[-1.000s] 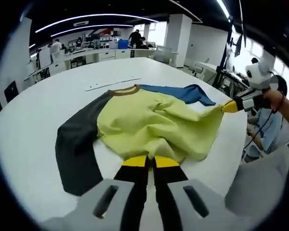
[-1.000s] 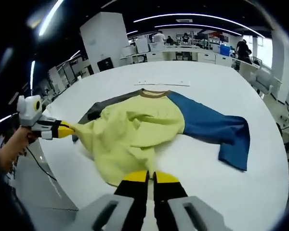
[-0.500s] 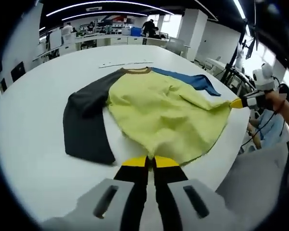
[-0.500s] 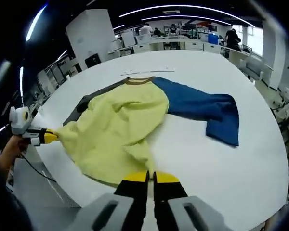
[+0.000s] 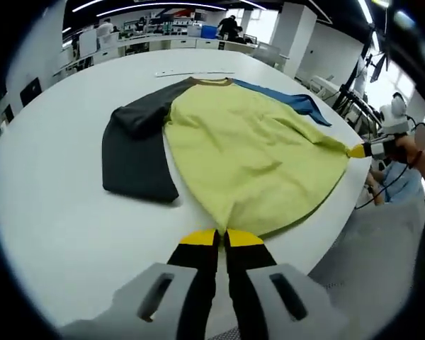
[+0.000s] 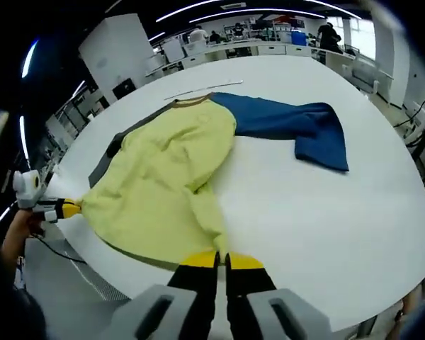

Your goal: Fold the garment on the visible template until the final outline fits inside the template.

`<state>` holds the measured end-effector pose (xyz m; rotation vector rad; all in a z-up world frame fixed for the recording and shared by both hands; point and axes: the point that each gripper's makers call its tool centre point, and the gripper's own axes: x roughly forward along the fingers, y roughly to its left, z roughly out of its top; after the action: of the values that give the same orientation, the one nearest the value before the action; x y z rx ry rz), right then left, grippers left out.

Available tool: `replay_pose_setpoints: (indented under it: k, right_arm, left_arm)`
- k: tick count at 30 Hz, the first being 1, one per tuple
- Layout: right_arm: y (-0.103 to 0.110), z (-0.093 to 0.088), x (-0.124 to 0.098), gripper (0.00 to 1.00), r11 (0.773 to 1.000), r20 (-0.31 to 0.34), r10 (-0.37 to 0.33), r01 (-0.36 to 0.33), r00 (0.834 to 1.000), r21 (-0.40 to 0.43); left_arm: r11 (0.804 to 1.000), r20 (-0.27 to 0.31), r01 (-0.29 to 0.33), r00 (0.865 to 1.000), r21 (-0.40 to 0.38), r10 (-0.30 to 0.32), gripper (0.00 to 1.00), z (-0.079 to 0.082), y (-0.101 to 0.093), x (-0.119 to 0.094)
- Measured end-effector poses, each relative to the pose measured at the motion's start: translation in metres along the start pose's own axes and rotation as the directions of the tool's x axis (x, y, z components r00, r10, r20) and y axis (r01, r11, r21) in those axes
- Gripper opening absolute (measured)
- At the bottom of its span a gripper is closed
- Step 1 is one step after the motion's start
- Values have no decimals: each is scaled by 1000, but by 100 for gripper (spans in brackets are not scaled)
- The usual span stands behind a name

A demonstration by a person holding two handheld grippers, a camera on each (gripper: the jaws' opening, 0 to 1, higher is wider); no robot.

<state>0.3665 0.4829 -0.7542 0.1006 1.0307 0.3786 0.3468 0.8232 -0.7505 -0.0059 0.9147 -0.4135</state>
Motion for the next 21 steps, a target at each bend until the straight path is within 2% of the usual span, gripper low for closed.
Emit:
replay_pose_setpoints:
  k: [9, 15, 18, 21]
  right_arm:
    - [6, -26, 2, 0, 999, -64, 21, -19, 998, 29]
    - [3, -28, 1, 0, 999, -77, 18, -15, 997, 44]
    - [5, -32, 1, 0, 997, -91, 42, -36, 995, 75]
    - [7, -38, 2, 0, 998, -112, 44, -39, 993, 51]
  left_arm:
    - [1000, -46, -12, 999, 6, 12, 0, -15, 2, -3]
    - [1000, -72, -4, 997, -2, 4, 0, -23, 1, -2]
    - [1000, -88, -13, 996, 4, 13, 0, -28, 3, -3]
    - [1000, -102, -13, 995, 0, 13, 0, -31, 3, -3]
